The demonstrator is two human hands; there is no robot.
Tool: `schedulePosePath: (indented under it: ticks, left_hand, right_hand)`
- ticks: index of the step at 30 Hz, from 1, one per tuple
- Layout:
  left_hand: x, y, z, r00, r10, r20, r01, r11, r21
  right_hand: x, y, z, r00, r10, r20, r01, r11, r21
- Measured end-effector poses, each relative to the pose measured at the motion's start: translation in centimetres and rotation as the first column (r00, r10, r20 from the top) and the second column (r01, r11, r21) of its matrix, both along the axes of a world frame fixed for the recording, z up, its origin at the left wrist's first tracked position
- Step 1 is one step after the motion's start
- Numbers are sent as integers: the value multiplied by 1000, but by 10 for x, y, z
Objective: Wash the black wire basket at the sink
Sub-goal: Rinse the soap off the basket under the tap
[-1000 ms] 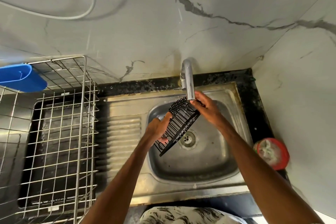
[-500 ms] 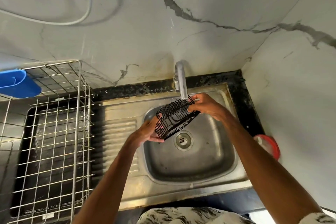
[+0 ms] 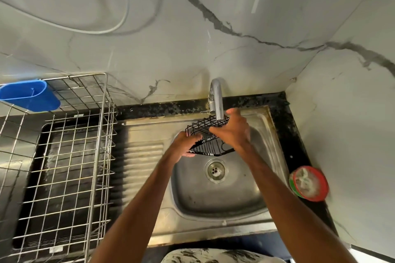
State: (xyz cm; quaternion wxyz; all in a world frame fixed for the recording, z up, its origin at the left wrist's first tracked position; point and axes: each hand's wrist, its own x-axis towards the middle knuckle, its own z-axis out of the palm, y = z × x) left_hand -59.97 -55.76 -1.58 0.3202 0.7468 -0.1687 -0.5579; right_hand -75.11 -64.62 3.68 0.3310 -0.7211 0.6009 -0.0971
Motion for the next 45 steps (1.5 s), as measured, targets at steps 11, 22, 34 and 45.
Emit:
schedulePosePath:
  ticks: [11,22,34,45]
  left_hand:
    - [-8,5,-13,994,77,81,-79,997,19]
    - [17,32,-21,986,160,-40,-153,977,148]
    - [27,14,-23,987,151,-58,-130,954,270]
    - [25,16,-4,988,104,-116,-64,950,305]
  right_hand:
    - [-4,62,-28,919,388,-75,-395,904,-162]
    - [-33,21,-77,917,301,261,-328,942,69]
    - [10,46,-37,770,589,247,-541,807,-238]
    - [-14,33,-58,908,369,199,-390,918,78]
